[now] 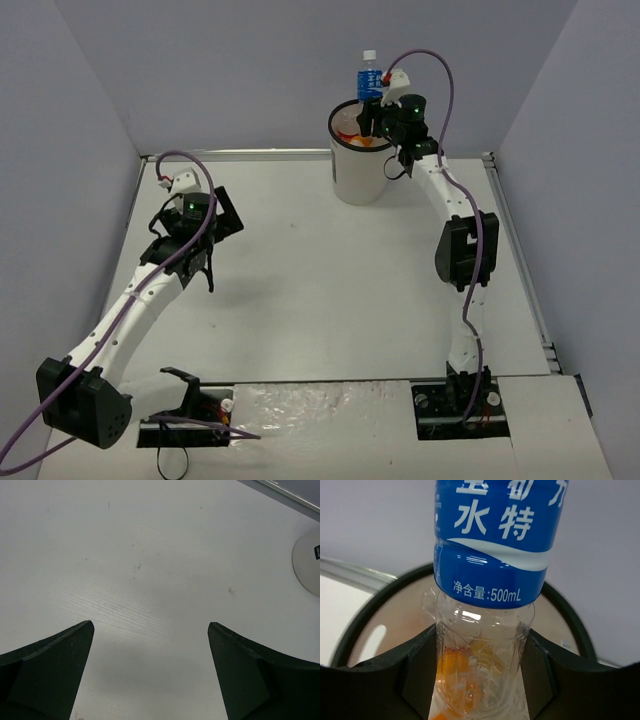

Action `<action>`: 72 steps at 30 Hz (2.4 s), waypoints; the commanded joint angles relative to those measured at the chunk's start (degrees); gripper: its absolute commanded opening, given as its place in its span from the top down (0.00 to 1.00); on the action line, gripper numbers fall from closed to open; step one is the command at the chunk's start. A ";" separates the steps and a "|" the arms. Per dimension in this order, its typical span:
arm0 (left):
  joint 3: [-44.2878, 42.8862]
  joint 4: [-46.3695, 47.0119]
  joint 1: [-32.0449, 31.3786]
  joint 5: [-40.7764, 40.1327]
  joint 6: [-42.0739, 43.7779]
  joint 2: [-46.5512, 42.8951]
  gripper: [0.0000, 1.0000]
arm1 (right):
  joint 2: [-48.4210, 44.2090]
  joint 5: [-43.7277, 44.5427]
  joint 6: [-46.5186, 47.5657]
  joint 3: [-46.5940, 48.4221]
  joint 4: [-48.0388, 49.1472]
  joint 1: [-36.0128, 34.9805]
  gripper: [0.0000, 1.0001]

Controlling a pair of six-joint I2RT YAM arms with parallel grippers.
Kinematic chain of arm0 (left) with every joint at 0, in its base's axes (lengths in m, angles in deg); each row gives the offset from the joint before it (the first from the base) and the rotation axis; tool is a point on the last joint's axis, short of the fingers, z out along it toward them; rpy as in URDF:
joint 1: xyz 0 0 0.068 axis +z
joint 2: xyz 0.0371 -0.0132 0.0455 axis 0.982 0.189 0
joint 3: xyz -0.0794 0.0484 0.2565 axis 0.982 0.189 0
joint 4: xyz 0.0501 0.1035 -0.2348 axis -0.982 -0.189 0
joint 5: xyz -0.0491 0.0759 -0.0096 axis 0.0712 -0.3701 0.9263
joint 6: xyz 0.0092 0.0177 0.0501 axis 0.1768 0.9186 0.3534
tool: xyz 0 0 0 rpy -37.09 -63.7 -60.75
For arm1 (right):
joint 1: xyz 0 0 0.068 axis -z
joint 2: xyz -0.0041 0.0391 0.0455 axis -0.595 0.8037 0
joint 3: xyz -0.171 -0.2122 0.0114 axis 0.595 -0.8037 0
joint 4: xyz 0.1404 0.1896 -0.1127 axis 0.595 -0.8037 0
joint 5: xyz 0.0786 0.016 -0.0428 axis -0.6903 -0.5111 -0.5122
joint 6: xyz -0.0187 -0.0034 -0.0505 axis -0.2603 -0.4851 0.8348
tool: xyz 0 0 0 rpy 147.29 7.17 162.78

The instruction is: Put the plastic bottles in the bin

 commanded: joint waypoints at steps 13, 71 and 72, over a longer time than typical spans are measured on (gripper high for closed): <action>-1.23 -2.65 1.59 -1.72 0.44 -1.58 0.03 | -8.86 -6.76 1.41 -4.51 2.52 -0.56 0.47; -2.96 -1.72 1.60 0.28 1.58 1.43 0.03 | -10.18 3.57 -0.99 -10.17 12.32 -3.39 0.33; -3.15 -1.23 1.53 0.66 1.52 2.06 0.03 | -10.43 3.07 -0.87 -9.11 12.32 -3.39 0.33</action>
